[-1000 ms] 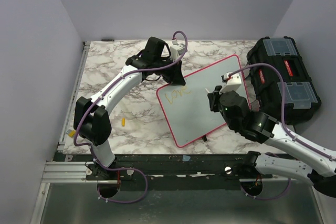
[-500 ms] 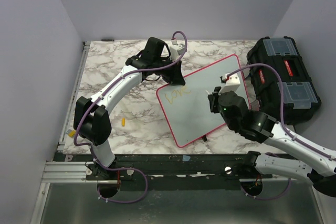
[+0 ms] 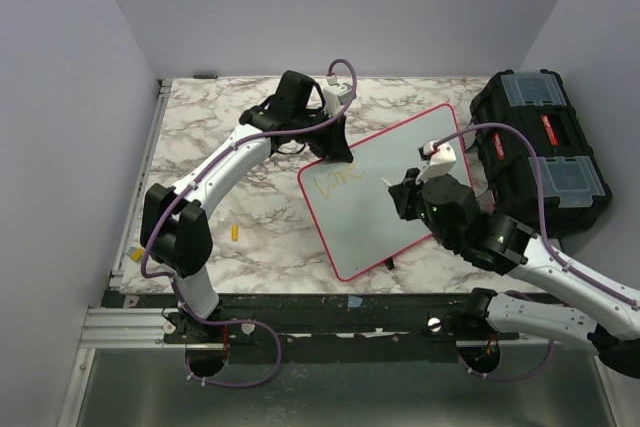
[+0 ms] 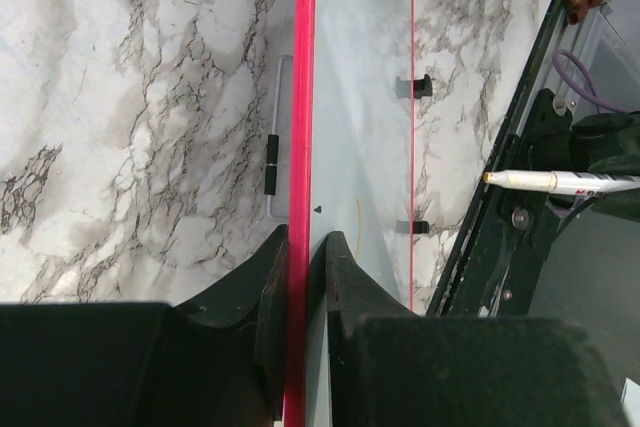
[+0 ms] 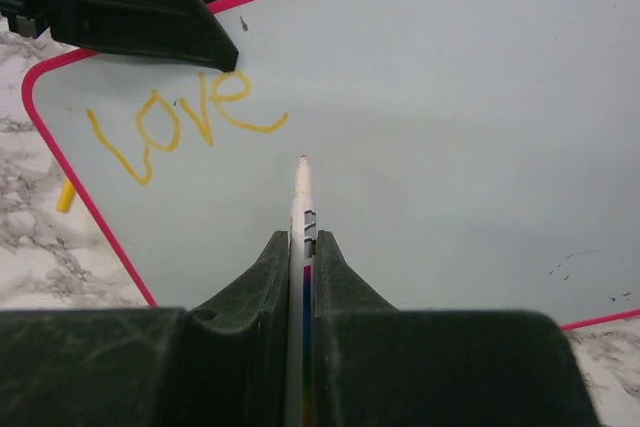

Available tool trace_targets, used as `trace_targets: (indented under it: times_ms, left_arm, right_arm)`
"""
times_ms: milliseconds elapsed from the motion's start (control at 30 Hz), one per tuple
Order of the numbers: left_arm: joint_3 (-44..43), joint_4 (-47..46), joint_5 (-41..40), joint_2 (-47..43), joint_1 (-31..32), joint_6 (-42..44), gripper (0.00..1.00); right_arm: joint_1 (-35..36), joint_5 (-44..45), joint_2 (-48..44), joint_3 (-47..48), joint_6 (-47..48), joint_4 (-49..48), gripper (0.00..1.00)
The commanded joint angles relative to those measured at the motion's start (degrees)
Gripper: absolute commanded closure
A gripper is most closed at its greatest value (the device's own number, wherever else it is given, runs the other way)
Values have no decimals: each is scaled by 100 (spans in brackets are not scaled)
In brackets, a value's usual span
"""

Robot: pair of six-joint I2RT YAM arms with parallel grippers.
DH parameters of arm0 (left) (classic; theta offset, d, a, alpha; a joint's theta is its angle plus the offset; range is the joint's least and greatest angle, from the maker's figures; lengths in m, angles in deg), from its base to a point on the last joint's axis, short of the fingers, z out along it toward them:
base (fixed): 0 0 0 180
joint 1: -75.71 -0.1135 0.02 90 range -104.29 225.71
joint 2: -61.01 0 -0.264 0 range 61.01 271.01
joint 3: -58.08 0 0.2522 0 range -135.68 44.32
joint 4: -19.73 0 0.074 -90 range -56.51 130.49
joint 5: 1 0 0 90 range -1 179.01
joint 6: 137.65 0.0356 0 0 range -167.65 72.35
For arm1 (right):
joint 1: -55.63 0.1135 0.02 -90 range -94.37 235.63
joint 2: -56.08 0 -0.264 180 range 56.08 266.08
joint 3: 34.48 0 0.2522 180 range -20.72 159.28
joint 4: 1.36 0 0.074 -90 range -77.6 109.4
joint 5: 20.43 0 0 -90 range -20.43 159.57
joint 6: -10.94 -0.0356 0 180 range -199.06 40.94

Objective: Write a sentence on the whiteboard

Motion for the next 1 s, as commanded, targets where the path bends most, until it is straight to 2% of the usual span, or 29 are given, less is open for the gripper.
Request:
trace_targets:
  times_ms: [0,333,767,833,967]
  left_arm:
    - [2,94,-503,147,62,460,100]
    - [-106,86,-714,242,59,460,100]
    - [-269,186,-721,386,61,526,100]
    - [-201,145,-772,353,61,584,100]
    - [-128,114,-776,314,61,574,100]
  right_arm:
    - [-19,-411,136,283,94,188,99]
    - [-16,-500,720,438,-59,42,99]
    - [-13,-2292,1015,500,-13,-278,99]
    - [0,-2446,1067,574,13,-118,99]
    - [120,-2213,981,495,-58,131,99]
